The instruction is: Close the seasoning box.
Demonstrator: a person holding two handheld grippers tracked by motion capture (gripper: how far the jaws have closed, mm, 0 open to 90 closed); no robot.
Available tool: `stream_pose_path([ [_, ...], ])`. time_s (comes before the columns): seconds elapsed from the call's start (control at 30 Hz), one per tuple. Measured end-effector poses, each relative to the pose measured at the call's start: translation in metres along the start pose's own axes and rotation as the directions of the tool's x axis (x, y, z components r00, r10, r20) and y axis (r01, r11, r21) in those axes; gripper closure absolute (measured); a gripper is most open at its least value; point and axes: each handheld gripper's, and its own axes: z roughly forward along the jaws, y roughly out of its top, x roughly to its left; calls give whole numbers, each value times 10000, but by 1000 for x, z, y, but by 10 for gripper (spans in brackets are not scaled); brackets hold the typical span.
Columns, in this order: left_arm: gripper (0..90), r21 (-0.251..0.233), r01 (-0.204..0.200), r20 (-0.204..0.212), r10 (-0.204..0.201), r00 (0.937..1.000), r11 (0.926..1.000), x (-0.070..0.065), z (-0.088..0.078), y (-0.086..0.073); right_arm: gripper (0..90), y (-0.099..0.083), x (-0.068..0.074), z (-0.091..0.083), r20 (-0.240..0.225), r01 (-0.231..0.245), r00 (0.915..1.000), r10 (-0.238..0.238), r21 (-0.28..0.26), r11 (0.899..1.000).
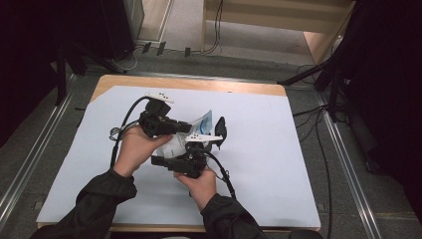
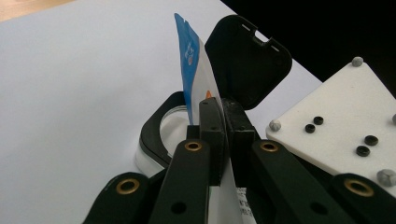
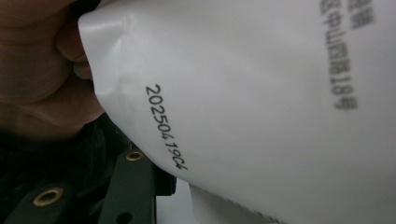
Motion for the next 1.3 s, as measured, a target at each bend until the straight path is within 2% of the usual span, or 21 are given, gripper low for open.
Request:
stream_pose_path([
  [0.9, 887, -16, -73, -7, 73, 10000, 10000, -3, 0, 4, 570, 2, 0, -2, -238, -109, 9997, 106, -133, 9999],
  [1.3, 886, -11, -140, -43, 140, 9999, 9999, -3, -1, 3, 570, 3, 0, -2, -123, 57, 9999, -57, -23, 10000],
])
